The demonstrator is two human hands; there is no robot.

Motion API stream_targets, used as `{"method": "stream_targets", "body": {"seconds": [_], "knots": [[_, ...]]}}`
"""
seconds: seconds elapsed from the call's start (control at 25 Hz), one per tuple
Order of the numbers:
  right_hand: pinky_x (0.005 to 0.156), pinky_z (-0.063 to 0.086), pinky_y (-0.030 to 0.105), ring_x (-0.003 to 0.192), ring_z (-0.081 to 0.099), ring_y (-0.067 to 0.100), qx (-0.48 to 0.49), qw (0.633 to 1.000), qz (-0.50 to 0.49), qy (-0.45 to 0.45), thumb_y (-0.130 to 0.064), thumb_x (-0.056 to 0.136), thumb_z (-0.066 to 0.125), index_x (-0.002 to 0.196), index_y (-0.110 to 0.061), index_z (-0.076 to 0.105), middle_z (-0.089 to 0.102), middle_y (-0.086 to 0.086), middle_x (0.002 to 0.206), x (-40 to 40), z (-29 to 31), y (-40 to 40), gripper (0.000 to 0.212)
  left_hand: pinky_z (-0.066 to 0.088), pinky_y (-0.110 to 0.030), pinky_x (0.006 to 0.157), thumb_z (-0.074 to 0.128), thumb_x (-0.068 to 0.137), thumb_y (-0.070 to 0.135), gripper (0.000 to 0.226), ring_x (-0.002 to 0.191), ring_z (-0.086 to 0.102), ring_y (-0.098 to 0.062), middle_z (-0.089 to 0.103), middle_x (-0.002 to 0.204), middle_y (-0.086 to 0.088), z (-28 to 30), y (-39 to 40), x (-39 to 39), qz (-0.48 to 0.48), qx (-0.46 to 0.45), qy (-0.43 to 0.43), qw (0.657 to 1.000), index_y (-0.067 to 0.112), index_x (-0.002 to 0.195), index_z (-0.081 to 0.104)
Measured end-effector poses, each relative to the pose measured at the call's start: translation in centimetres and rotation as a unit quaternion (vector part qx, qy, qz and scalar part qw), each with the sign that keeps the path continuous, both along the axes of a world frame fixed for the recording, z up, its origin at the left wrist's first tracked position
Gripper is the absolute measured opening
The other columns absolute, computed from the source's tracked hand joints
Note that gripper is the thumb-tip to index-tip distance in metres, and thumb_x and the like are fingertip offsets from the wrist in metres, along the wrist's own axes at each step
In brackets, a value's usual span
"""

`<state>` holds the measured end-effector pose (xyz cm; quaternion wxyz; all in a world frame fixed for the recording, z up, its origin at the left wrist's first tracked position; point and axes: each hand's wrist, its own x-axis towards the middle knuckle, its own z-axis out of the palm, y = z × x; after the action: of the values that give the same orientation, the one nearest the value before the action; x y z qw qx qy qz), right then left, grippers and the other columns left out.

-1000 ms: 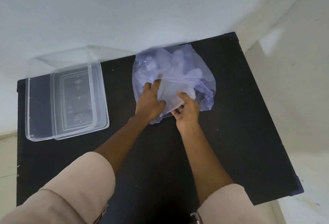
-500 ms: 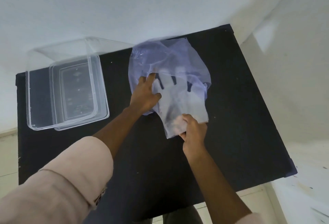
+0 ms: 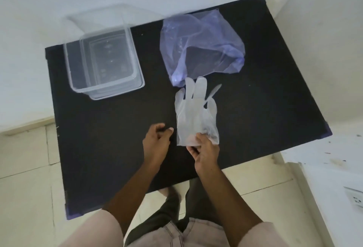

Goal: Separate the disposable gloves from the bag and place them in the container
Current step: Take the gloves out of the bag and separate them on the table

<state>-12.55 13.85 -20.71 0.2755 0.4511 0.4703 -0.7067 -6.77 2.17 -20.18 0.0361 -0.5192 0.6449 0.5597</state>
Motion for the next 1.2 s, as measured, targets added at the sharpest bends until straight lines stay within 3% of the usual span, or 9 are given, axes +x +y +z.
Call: {"method": "stream_targets", "body": {"seconds": [0.12,0.32,0.48,0.6,0.68,0.76,0.84,0.88,1.2], "knots": [[0.066,0.059,0.038,0.101,0.064,0.031,-0.003,0.999,0.033,0.005,-0.004,0.080,0.067,0.115,-0.015,0.057,0.064,0.011,0.112,4.1,-0.1,-0.8,0.039,0.060,-0.040,0.071,0.068,0.080,0.046,0.035,0.083,0.073,-0.024,0.074,0.091,-0.004,-0.6,-0.1,3.3,0.068,0.175,-0.050,0.981,0.018,0.099,0.070],[0.057,0.058,0.032,0.089,0.066,0.026,0.090,0.993,0.072,0.012,-0.027,0.075,0.078,0.109,-0.013,0.059,0.066,0.007,0.100,6.4,-0.1,-0.9,0.041,0.055,-0.030,0.058,0.073,0.080,0.023,0.010,0.082,0.072,-0.026,0.075,0.094,-0.012,-1.2,-1.2,5.4,0.076,0.145,-0.041,0.986,0.014,0.084,0.071],[0.057,0.054,0.027,0.082,0.068,0.022,0.233,0.960,0.143,0.062,-0.018,0.076,0.078,0.092,-0.009,0.068,0.072,0.011,0.097,5.4,-1.0,-0.6,0.021,0.054,-0.029,0.058,0.070,0.084,0.019,0.008,0.070,0.068,-0.022,0.074,0.087,-0.010,-1.1,-3.0,7.6,0.090,0.128,-0.045,0.987,0.011,0.083,0.072],[0.068,0.052,0.028,0.082,0.060,0.015,0.374,0.877,0.252,0.166,-0.028,0.076,0.077,0.107,-0.014,0.056,0.065,0.006,0.106,5.4,-0.8,-0.6,0.040,0.057,-0.033,0.064,0.067,0.086,0.018,0.008,0.069,0.066,-0.022,0.071,0.084,-0.010,-1.1,-3.7,8.2,0.091,0.137,-0.039,0.986,0.011,0.085,0.072],[0.077,0.053,0.032,0.092,0.057,0.016,0.459,0.751,0.333,0.338,-0.036,0.078,0.072,0.112,-0.017,0.051,0.058,0.005,0.112,6.2,-0.5,-0.5,0.044,0.058,-0.034,0.066,0.065,0.088,0.020,0.010,0.072,0.067,-0.023,0.072,0.087,-0.011,-1.1,-4.0,8.5,0.089,0.146,-0.031,0.985,0.011,0.087,0.070],[0.084,0.051,0.035,0.098,0.056,0.020,0.431,0.603,0.472,0.477,-0.031,0.084,0.067,0.110,-0.017,0.056,0.060,0.007,0.112,7.4,-0.6,-0.6,0.031,0.058,-0.034,0.064,0.063,0.089,0.025,0.017,0.074,0.068,-0.022,0.074,0.089,-0.011,-1.0,-4.2,8.9,0.088,0.161,-0.029,0.983,0.010,0.093,0.070],[0.092,0.050,0.039,0.103,0.058,0.024,0.379,0.488,0.611,0.495,-0.026,0.088,0.062,0.111,-0.016,0.060,0.064,0.007,0.113,8.4,-0.9,-0.8,0.025,0.057,-0.035,0.066,0.060,0.091,0.030,0.022,0.075,0.069,-0.022,0.075,0.088,-0.009,-0.7,-4.2,9.6,0.089,0.185,-0.031,0.978,0.011,0.095,0.071],[0.095,0.049,0.041,0.107,0.058,0.026,0.366,0.455,0.651,0.484,-0.026,0.090,0.060,0.115,-0.016,0.059,0.064,0.007,0.117,8.7,-1.1,-0.8,0.027,0.057,-0.036,0.069,0.058,0.091,0.031,0.023,0.075,0.070,-0.021,0.076,0.086,-0.008,-0.5,-4.2,9.9,0.088,0.196,-0.033,0.976,0.012,0.094,0.072],[0.093,0.049,0.036,0.114,0.056,0.022,0.330,0.458,0.694,0.448,-0.036,0.090,0.057,0.130,-0.020,0.045,0.061,0.004,0.126,8.9,-0.4,-1.2,0.045,0.057,-0.035,0.074,0.062,0.091,0.012,0.010,0.071,0.072,-0.018,0.075,0.086,-0.005,-0.9,-4.5,11.6,0.038,0.192,-0.034,0.980,0.013,0.092,0.072]]}}
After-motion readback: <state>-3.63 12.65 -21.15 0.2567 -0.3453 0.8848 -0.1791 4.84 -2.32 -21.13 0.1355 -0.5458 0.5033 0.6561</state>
